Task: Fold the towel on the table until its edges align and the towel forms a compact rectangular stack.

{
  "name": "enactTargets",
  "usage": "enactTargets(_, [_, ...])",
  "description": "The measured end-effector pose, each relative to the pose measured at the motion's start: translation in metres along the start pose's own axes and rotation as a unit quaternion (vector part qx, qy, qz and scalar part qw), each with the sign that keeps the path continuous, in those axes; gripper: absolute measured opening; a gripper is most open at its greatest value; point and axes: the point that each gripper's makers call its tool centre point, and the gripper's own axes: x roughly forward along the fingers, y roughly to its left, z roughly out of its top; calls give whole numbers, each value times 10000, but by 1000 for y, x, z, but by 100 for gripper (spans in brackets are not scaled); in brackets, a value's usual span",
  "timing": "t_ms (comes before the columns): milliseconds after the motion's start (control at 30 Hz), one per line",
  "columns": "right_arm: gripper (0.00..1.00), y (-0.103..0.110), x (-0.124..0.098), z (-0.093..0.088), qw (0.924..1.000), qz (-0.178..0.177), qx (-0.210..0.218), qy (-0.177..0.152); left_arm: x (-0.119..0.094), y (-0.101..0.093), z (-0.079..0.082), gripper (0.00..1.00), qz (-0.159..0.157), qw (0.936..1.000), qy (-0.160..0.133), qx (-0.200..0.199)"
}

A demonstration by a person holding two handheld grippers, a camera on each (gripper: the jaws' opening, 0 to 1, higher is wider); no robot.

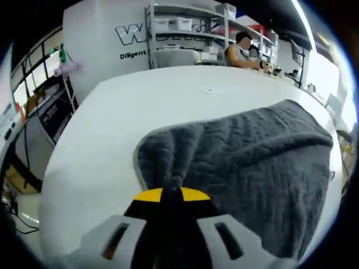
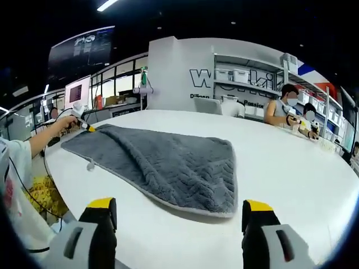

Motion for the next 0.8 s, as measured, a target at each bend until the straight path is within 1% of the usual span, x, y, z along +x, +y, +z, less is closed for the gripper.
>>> enactTargets(67, [97,0,0,0,10000,4,1,5,0,0,0,13,-24,10000,-28,-58])
enactTargets(167, [97,0,1,0,10000,5,10,5,-2,-3,1,15,-83,9998,-155,-108])
enactTargets(367, [97,-1,1,0,10000,-2,-2,11,-9,-12,8,26,-202,9989,-414,-116])
enactTargets(467, [97,-1,1,1,10000,4,-10,-10,-18,-23,11,33,-305,9982,-522,-60])
enactTargets(567, [97,-2,2,1,10000,3,-5,-7,-27,-37,14,43,-453,9970,-621,14])
enactTargets(667, [97,-2,3,0,10000,10,2,-13,-37,-49,17,46,-530,9959,-722,143])
enactTargets(800, [97,-1,2,1,10000,15,0,-35,-50,-64,17,51,-684,9938,-861,189])
